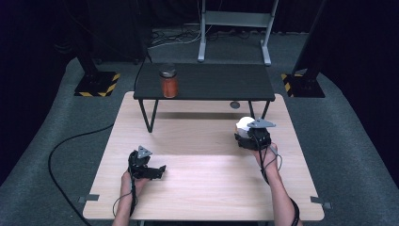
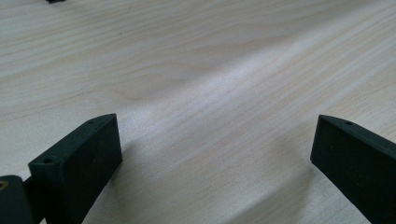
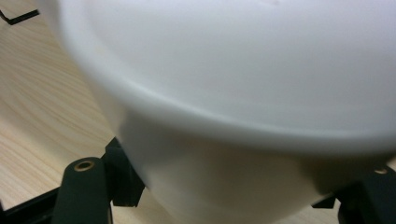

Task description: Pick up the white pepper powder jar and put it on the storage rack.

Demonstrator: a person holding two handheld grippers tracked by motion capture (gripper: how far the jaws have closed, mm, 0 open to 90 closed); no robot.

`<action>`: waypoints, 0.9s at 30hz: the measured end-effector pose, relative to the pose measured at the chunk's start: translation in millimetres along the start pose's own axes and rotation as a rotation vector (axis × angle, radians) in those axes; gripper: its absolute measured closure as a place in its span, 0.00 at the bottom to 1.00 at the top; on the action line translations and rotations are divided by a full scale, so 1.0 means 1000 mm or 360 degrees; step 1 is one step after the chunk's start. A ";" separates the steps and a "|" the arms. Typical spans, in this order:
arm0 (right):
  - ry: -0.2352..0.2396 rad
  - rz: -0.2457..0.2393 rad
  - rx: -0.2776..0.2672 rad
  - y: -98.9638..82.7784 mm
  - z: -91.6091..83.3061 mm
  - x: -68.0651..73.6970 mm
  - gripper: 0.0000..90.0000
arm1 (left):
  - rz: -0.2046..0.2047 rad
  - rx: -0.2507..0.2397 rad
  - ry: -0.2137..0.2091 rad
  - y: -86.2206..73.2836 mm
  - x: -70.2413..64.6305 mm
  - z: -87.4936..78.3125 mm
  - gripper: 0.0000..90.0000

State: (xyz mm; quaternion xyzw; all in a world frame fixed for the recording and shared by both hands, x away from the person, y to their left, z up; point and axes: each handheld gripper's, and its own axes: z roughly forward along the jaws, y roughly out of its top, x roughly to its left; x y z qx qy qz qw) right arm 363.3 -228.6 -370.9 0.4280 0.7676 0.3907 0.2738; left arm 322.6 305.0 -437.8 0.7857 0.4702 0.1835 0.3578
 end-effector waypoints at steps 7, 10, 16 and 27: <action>-0.0014 -0.0018 0.0010 0.004 -0.005 -0.003 0.33 | 0.0007 0.0004 0.0006 0.000 -0.001 0.000 0.02; -0.0021 -0.0017 0.0006 0.004 -0.007 -0.005 0.33 | 0.0009 0.0005 0.0007 0.001 -0.001 0.000 0.02; -0.0030 -0.0014 0.0008 0.006 -0.013 -0.010 0.33 | 0.0007 0.0004 0.0005 0.000 -0.001 0.000 0.02; -0.0043 0.0012 -0.0018 0.009 -0.023 -0.019 0.33 | 0.0011 0.0007 0.0009 0.001 -0.001 0.000 0.02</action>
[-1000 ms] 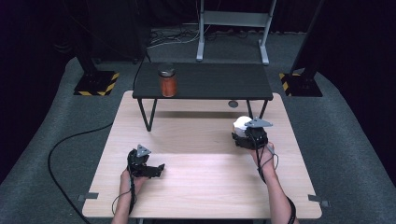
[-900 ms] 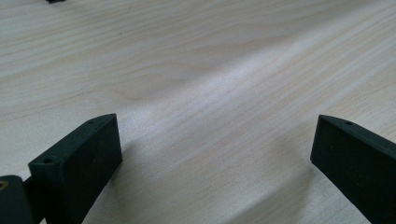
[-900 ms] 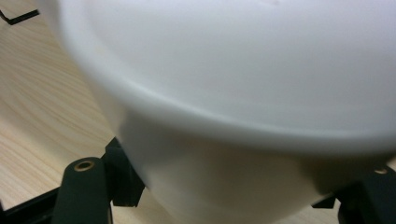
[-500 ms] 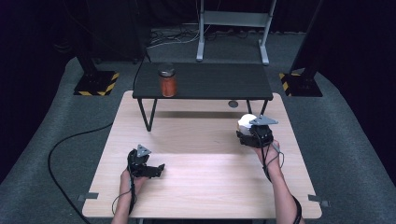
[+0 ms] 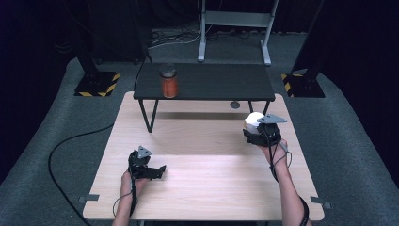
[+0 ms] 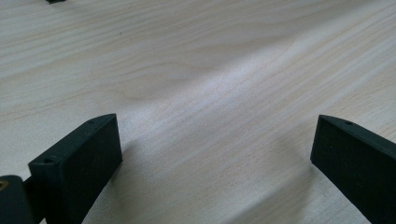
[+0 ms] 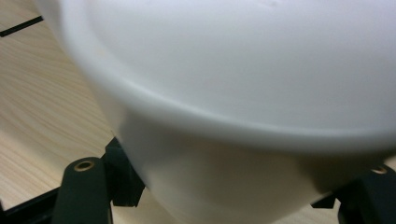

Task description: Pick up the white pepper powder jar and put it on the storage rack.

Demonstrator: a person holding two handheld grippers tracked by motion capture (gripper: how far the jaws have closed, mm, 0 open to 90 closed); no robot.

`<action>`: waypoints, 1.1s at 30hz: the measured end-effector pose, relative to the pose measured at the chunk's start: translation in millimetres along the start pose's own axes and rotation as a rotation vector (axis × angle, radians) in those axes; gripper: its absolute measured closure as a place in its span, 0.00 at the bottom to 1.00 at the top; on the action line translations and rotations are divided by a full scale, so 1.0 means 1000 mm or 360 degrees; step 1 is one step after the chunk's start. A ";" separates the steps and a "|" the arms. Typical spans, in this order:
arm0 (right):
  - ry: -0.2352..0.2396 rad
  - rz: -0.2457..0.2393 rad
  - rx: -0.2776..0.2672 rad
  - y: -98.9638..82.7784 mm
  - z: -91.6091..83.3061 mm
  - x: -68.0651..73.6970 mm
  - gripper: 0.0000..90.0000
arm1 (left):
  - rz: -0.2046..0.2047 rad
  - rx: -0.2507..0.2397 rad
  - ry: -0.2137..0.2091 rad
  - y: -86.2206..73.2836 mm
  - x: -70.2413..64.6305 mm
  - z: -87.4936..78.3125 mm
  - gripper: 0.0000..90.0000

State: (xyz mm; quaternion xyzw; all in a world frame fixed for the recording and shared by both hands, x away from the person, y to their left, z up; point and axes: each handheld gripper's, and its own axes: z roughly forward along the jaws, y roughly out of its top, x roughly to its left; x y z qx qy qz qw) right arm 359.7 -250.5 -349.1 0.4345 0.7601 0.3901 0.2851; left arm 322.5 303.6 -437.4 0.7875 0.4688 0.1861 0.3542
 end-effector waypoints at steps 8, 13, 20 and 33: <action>-0.0006 -0.0014 -0.0004 0.008 -0.006 -0.004 0.33 | -0.0003 -0.0002 -0.0003 0.000 0.001 0.000 0.02; -0.0011 -0.0020 -0.0020 0.013 -0.011 -0.006 0.33 | -0.0005 -0.0002 -0.0004 0.000 0.001 0.000 0.02; -0.0021 -0.0034 -0.0034 0.021 -0.017 -0.008 0.33 | 0.0012 0.0007 0.0010 0.001 -0.002 0.000 0.02; -0.0005 -0.0054 -0.0043 0.034 -0.025 -0.012 0.33 | -0.0001 -0.0001 0.0000 0.000 0.000 0.000 0.02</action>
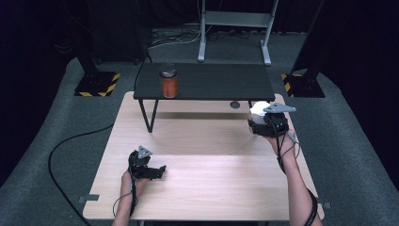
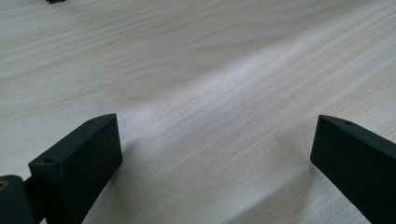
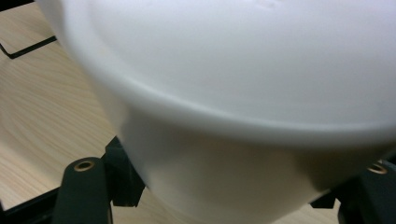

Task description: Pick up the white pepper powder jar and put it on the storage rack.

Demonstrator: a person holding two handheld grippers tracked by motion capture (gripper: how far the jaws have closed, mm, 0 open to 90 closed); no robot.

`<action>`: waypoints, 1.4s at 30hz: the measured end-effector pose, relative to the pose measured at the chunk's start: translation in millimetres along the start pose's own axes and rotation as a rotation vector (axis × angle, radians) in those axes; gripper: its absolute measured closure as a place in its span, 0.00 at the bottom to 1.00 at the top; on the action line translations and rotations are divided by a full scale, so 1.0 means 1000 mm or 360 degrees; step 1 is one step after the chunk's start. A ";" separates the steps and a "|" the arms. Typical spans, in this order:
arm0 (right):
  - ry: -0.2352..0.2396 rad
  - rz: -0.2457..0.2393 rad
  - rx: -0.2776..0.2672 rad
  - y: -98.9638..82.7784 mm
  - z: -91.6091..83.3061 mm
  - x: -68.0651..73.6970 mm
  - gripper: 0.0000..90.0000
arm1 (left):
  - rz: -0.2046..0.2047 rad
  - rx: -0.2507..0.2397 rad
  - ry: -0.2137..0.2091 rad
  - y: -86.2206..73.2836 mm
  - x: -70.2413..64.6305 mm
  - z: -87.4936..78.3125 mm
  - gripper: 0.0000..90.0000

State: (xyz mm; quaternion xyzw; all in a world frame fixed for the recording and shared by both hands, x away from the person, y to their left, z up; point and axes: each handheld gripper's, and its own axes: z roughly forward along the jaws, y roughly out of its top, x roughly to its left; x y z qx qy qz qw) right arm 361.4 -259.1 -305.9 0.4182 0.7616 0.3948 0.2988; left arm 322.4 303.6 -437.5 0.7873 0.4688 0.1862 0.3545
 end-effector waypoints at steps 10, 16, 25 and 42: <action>0.0036 0.0013 -0.0003 0.014 -0.005 -0.007 0.33 | 0.0020 0.0012 0.0021 0.001 -0.004 0.001 0.02; 0.0047 0.0008 -0.0012 0.023 -0.008 -0.009 0.33 | 0.0012 0.0008 0.0013 0.001 -0.002 0.000 0.02; 0.0052 0.0006 -0.0006 0.035 -0.011 -0.011 0.33 | 0.0013 0.0010 0.0012 0.001 -0.002 0.000 0.02; 0.0071 0.0041 0.0001 0.052 -0.017 -0.018 0.33 | 0.0004 0.0002 0.0003 0.000 0.000 0.000 0.02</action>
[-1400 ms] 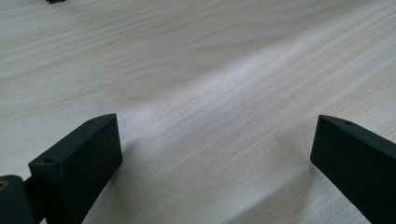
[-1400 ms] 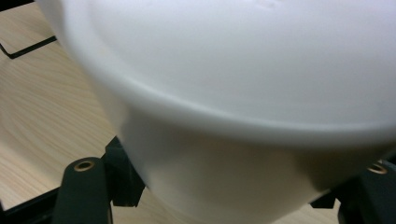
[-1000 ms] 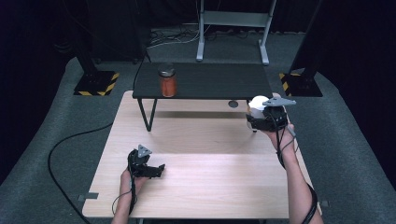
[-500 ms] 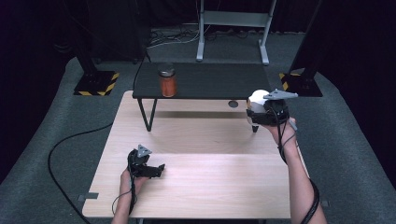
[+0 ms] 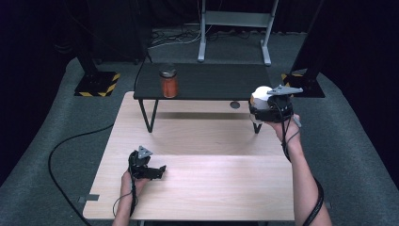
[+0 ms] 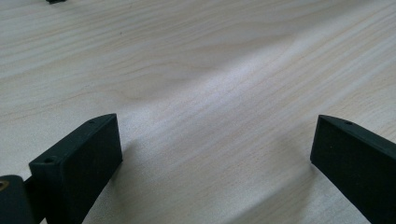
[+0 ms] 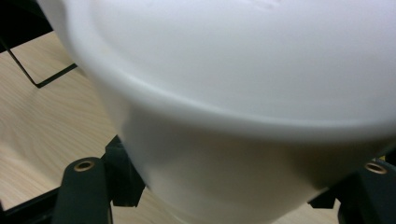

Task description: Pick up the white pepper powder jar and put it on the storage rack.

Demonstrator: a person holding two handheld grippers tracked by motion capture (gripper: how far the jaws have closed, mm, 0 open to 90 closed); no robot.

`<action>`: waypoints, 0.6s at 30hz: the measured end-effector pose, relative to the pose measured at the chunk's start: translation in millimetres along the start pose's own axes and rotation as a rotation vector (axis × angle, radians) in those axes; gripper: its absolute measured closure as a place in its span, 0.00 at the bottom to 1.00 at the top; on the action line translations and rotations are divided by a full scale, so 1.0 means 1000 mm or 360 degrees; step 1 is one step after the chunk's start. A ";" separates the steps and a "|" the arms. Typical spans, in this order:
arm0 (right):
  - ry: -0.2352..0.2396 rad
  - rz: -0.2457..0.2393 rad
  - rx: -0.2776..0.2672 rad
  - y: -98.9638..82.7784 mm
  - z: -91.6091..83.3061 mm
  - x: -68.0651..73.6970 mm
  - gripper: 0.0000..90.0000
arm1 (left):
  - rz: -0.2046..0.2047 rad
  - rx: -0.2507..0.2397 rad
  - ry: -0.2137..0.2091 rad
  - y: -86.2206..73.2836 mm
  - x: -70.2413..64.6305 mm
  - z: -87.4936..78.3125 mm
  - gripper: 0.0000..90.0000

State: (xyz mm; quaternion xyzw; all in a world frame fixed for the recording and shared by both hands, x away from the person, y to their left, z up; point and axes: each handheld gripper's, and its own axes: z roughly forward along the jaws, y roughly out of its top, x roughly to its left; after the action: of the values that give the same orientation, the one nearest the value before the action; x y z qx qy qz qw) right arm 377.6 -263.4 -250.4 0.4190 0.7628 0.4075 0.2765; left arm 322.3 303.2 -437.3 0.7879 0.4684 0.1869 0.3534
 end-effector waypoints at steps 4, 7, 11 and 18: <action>0.0002 -0.0001 0.0000 0.005 -0.001 0.000 0.33 | 0.0001 0.0002 0.0001 0.000 0.000 0.000 0.02; 0.0007 -0.0006 -0.0001 0.009 -0.002 0.000 0.33 | -0.0003 -0.0002 -0.0002 0.000 0.000 0.000 0.02; 0.0010 0.0000 -0.0011 0.013 -0.004 0.000 0.33 | 0.0001 0.0002 0.0002 0.000 0.000 0.000 0.02; 0.0017 0.0008 -0.0017 0.020 -0.007 -0.002 0.33 | 0.0000 0.0001 0.0000 0.000 0.000 0.000 0.02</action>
State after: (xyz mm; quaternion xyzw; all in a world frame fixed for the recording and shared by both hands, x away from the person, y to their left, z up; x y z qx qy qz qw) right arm 381.4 -262.0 -229.5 0.4173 0.7610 0.4146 0.2737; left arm 322.3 303.2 -437.2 0.7880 0.4684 0.1867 0.3532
